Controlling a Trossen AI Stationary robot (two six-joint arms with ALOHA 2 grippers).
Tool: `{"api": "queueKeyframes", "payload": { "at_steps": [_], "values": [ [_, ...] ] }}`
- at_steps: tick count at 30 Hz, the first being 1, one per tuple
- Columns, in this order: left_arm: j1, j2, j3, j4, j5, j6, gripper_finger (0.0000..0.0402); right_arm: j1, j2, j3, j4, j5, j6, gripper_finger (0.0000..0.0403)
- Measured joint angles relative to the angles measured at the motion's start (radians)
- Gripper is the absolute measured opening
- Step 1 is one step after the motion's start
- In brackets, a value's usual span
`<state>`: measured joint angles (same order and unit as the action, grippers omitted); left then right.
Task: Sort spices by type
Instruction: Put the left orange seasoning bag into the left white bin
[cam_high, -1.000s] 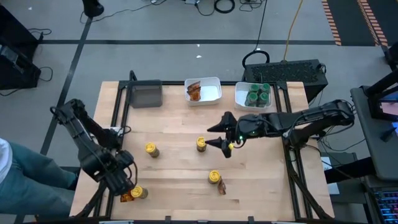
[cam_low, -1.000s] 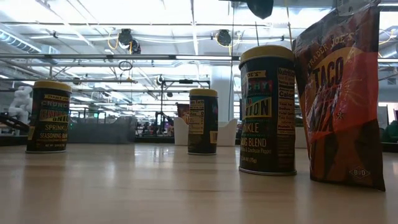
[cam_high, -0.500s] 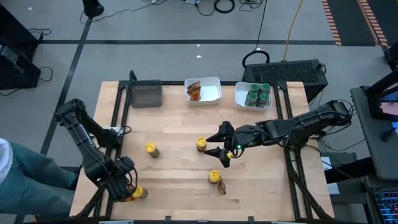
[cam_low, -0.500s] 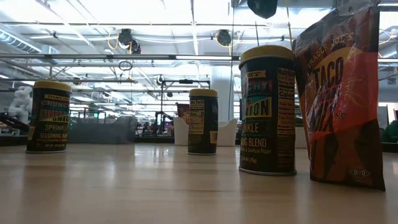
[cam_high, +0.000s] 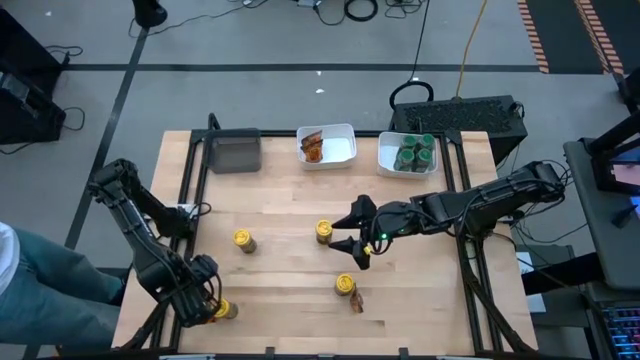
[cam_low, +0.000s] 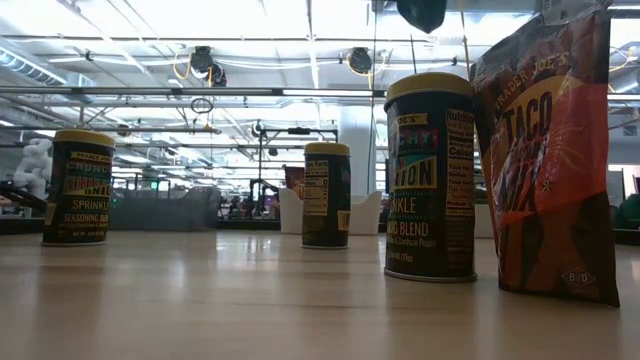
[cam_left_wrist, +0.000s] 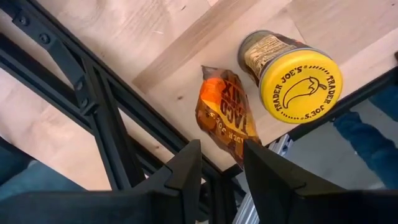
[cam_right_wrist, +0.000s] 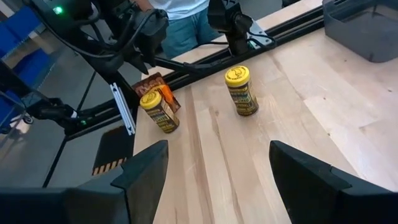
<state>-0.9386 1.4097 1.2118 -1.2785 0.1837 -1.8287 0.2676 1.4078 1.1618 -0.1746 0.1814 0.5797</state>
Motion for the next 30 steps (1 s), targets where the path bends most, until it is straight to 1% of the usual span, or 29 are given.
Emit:
{"api": "queueKeyframes", "payload": {
  "at_steps": [7,11,15,21,30],
  "values": [
    [-0.014,0.003,0.000,0.002,-0.008,-0.073,0.0122,0.000,0.000,0.000,-0.058,0.000,-0.008,0.0263],
    [-0.023,0.004,-0.024,0.041,-0.009,-0.098,0.0122,0.000,0.000,0.000,-0.062,0.000,-0.021,0.0263],
    [-0.032,0.004,-0.061,0.094,-0.008,-0.104,0.0122,0.000,0.000,0.000,-0.064,-0.001,-0.023,0.0263],
    [-0.032,0.006,-0.081,0.100,-0.009,-0.104,0.0122,0.000,0.000,0.000,-0.064,-0.004,-0.027,0.0263],
    [-0.032,0.006,-0.176,0.229,-0.009,-0.104,0.0122,0.000,0.000,0.000,-0.064,-0.004,-0.026,0.0263]
  ]
}}
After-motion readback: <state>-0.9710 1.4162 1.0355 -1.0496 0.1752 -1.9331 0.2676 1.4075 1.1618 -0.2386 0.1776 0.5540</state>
